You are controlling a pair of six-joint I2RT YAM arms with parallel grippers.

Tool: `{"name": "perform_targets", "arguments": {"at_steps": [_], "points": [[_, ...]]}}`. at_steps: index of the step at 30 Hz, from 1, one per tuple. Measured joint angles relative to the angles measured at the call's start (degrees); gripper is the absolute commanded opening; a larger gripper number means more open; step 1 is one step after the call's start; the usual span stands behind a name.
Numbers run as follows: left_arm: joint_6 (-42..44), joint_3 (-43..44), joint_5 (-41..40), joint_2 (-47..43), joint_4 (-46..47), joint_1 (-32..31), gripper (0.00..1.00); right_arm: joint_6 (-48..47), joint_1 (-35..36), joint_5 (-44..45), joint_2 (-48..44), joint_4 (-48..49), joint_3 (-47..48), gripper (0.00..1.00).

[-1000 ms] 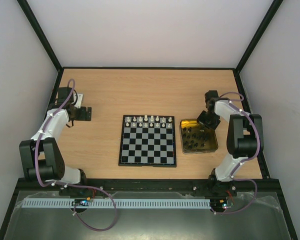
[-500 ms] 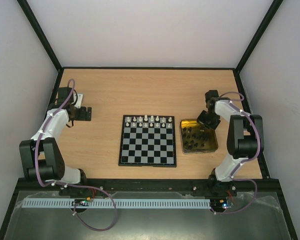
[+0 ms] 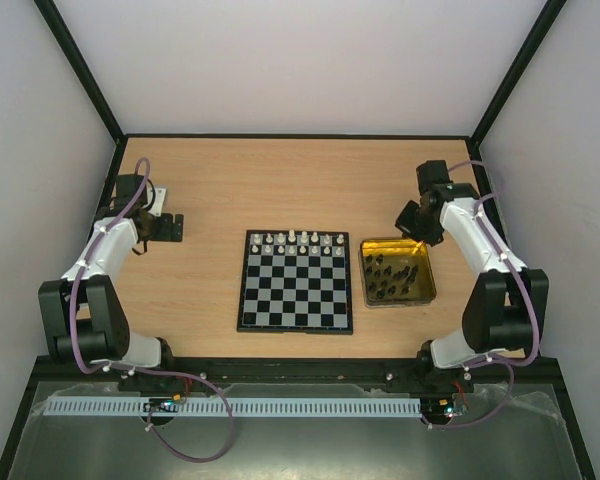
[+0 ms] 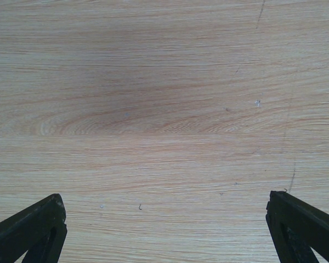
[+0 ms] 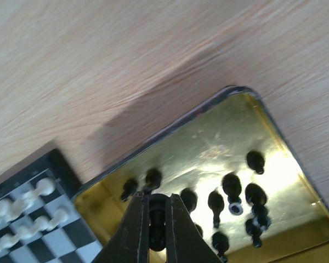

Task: Set up the chess pieces on the board
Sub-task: Pick up the chess piece from the storage box, then place the chess piece on the chessboard.

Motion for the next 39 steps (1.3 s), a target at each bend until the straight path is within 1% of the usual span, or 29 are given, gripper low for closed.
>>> {"name": "perform_targets", "arguments": {"at_steps": [3, 6, 11, 17, 20, 23, 26, 29, 31, 39], "points": [[0.0, 0.0, 0.26, 0.0, 0.0, 0.0, 0.99, 0.5, 3.17, 0.39, -1.62, -2.6, 2.91, 0.02], [0.0, 0.0, 0.5, 0.0, 0.0, 0.0, 0.99, 1.09, 8.24, 0.9, -2.32, -4.63, 6.19, 0.02], [0.07, 0.11, 0.5, 1.09, 0.11, 0.0, 0.99, 2.86, 18.71, 1.95, -2.8, -7.67, 9.97, 0.02], [-0.02, 3.45, 0.35, 7.1, 0.0, 0.04, 0.99, 6.03, 32.89, 3.5, -2.45, -9.7, 11.85, 0.02], [-0.17, 4.39, 0.35, 8.13, -0.09, 0.2, 0.99, 8.04, 40.59, 4.81, -0.31, -10.38, 13.46, 0.02], [-0.26, 5.18, 0.33, 8.15, -0.22, 0.24, 0.99, 9.51, 48.43, 5.86, 3.98, -10.47, 15.65, 0.02], [-0.24, 5.35, 0.31, 8.11, -0.26, 0.24, 0.99, 10.45, 54.25, 6.43, 8.83, -10.16, 17.22, 0.02], [-0.22, 5.35, 0.13, 7.85, -0.61, 0.24, 0.99, 10.97, 58.07, 6.8, 13.03, -9.38, 17.86, 0.02], [-0.2, 5.33, 0.09, 7.3, -0.87, 0.24, 0.99, 11.1, 59.41, 7.02, 14.99, -8.76, 17.88, 0.02], [0.0, 3.78, 0.22, 5.33, -1.11, 0.26, 0.99, 11.37, 61.2, 8.31, 19.93, -4.66, 17.88, 0.02]]}}
